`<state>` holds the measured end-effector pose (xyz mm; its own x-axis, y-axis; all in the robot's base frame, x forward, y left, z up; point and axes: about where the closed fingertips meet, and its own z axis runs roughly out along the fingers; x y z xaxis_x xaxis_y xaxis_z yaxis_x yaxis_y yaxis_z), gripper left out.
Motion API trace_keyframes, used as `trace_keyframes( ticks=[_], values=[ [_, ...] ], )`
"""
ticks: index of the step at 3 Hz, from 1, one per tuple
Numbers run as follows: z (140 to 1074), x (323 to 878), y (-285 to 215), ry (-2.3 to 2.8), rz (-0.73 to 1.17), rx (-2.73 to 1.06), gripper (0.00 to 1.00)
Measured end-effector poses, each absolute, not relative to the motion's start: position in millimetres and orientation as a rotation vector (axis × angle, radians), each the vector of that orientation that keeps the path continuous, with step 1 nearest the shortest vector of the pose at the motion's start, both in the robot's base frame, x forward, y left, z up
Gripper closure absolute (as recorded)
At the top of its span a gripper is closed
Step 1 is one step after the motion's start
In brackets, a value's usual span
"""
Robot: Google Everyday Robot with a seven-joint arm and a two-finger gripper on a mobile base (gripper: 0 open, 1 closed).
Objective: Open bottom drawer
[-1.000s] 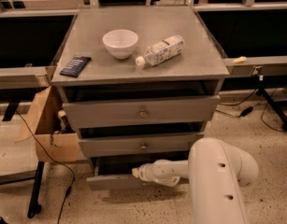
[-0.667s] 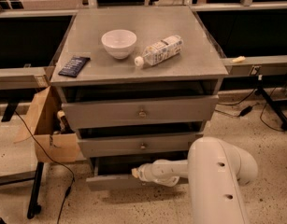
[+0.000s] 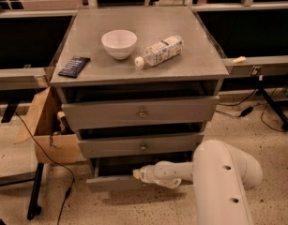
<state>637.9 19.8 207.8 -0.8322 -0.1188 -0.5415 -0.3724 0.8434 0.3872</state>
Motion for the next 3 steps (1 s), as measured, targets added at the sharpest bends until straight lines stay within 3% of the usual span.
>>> trace_keyframes(
  ticks=[3],
  values=[
    [216, 692, 2, 2.465, 0.597, -0.218, 1.00]
  ],
)
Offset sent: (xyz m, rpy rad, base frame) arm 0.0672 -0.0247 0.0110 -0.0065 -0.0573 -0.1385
